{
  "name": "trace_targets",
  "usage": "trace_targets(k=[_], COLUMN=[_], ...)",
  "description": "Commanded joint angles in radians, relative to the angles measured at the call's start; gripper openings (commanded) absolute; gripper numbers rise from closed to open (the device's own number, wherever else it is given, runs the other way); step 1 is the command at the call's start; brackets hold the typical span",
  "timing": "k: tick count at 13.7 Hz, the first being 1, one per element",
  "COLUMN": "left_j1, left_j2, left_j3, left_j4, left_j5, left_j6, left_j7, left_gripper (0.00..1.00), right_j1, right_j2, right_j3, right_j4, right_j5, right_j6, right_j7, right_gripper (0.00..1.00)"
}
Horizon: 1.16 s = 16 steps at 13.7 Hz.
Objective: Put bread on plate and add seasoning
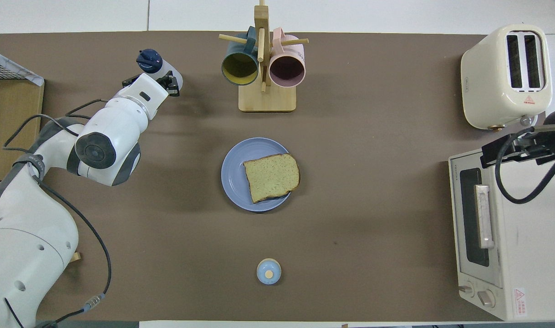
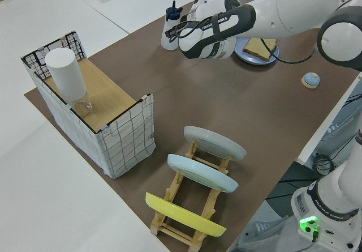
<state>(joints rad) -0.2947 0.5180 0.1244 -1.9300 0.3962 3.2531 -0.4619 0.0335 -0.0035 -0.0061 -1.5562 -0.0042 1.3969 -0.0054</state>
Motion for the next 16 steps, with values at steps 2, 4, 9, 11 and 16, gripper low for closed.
trace_targets(k=[2,4,9,11,16], left_j1=[-0.003,-0.003,-0.006,-0.006,-0.066], left_j2=[0.011,0.011,-0.010,-0.083,-0.266], left_j3=[0.014,0.014,0.014,0.014,0.012], left_j4=[0.003,0.003,-0.065,-0.168,-0.375], left_j5=[0.013,0.015,0.013,0.015,0.016], left_j6=[0.023,0.022,0.060,0.091,0.073], left_j7=[0.006,0.006,0.006,0.015,0.009], left_gripper=[1.00,1.00,1.00,1.00,1.00], right_j1=[-0.015,-0.018,-0.007,-0.006,-0.004], right_j2=[-0.018,-0.018,-0.018,-0.016,-0.018], right_j3=[0.009,0.009,0.008,0.008,0.008], right_j4=[-0.025,-0.025,-0.024,-0.024,-0.025], right_j5=[-0.007,-0.005,-0.007,-0.007,-0.005], right_j6=[0.024,0.027,0.028,0.028,0.028], right_j7=[-0.019,-0.027,-0.022,-0.018,-0.015], right_gripper=[1.00,1.00,1.00,1.00,1.00])
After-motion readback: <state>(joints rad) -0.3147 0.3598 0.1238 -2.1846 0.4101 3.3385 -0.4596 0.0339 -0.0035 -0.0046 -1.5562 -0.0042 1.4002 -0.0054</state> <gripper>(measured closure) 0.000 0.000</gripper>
